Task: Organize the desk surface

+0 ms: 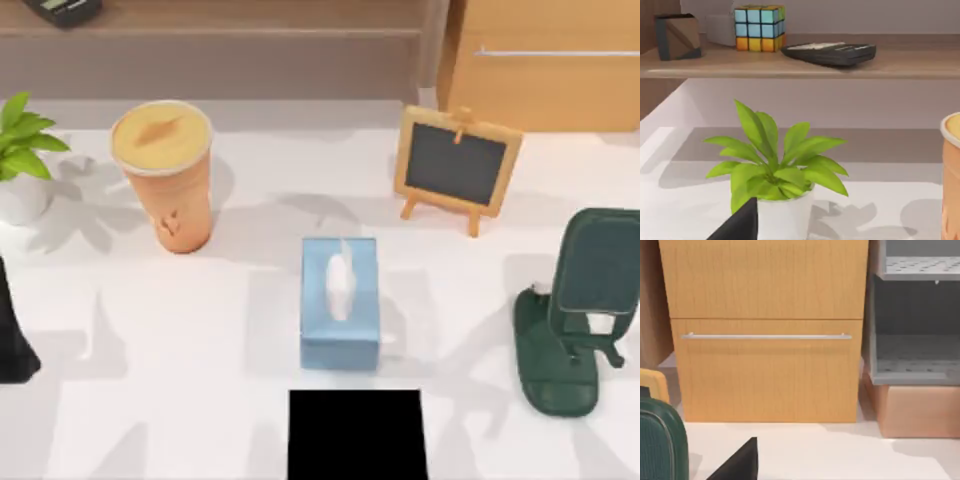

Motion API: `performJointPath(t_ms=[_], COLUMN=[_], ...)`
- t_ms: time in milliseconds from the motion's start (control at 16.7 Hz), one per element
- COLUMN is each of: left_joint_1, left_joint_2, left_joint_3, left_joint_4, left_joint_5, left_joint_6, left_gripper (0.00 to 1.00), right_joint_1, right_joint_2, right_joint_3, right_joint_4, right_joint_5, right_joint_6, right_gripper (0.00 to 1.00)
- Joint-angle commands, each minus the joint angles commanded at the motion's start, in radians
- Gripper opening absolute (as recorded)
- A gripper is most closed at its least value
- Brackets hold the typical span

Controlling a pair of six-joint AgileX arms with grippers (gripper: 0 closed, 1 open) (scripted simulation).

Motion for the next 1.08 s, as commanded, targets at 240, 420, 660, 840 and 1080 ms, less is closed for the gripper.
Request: performJointPath(t_ms=[240, 420, 660, 840, 1080], left_joint_1=[0.000, 0.000, 0.000, 0.000, 0.000], left_joint_2=[0.000, 0.000, 0.000, 0.000, 0.000], left_joint_3=[0.000, 0.000, 0.000, 0.000, 0.000], left_joint_4=[0.000, 0.000, 0.000, 0.000, 0.000], left_joint_5=[0.000, 0.000, 0.000, 0.000, 0.000], left_joint_6=[0.000, 0.000, 0.000, 0.000, 0.000], left_gripper=[1.00, 1.00, 1.00, 1.00, 1.00], right_joint_1=[-0.004, -0.018, -0.050, -0.078, -0.117], right_joint_2=[0.030, 0.155, 0.463, 0.779, 1.183], right_joint_3=[0.027, 0.140, 0.403, 0.642, 0.961], right_joint_4=[-0.022, -0.107, -0.288, -0.453, -0.680], right_joint_5=[0.000, 0.000, 0.001, 0.002, 0.003], right_joint_6=[0.004, 0.019, 0.052, 0.082, 0.123], right_gripper=[1.00, 1.00, 1.00, 1.00, 1.00])
